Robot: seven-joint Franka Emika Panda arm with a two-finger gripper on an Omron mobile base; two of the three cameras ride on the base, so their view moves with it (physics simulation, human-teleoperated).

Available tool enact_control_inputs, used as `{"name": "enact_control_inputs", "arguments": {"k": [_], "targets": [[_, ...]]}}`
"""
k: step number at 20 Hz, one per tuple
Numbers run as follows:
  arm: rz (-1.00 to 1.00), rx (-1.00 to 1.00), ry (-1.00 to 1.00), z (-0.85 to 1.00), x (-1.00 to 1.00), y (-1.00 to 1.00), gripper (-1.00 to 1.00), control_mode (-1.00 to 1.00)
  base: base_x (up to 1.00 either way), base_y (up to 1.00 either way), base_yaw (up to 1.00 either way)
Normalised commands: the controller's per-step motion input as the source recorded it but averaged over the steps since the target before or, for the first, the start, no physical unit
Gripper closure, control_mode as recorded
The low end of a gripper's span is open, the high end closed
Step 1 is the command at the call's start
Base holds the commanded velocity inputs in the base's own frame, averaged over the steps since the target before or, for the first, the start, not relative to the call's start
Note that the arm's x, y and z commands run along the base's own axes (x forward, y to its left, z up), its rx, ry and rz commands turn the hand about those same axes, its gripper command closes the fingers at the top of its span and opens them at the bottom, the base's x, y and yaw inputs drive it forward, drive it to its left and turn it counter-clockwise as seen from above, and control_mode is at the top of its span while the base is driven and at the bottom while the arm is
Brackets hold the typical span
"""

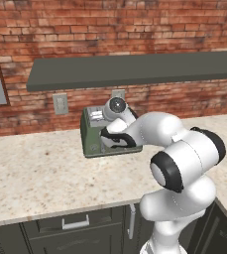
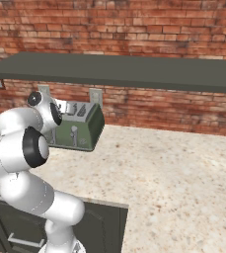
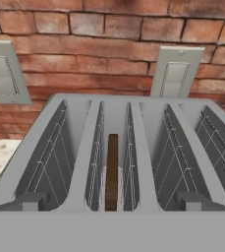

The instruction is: Start the toaster. Once the lever pops up, take the bread to the plate on the dining counter.

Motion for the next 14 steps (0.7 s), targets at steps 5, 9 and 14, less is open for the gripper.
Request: {"name": "enact_control_inputs", "arguments": {"k": [5, 9, 14], "targets": [[0.0, 0.0, 0.0, 0.0, 0.0, 0.0, -1.0, -1.0, 0.0, 0.0, 0.0], [0.0, 0.0, 0.0, 0.0, 0.0, 0.0, -1.0, -1.0, 0.0, 0.0, 0.0], [0.0, 0.0, 0.0, 0.0, 0.0, 0.0, -1.0, -1.0, 0.0, 0.0, 0.0]]}}
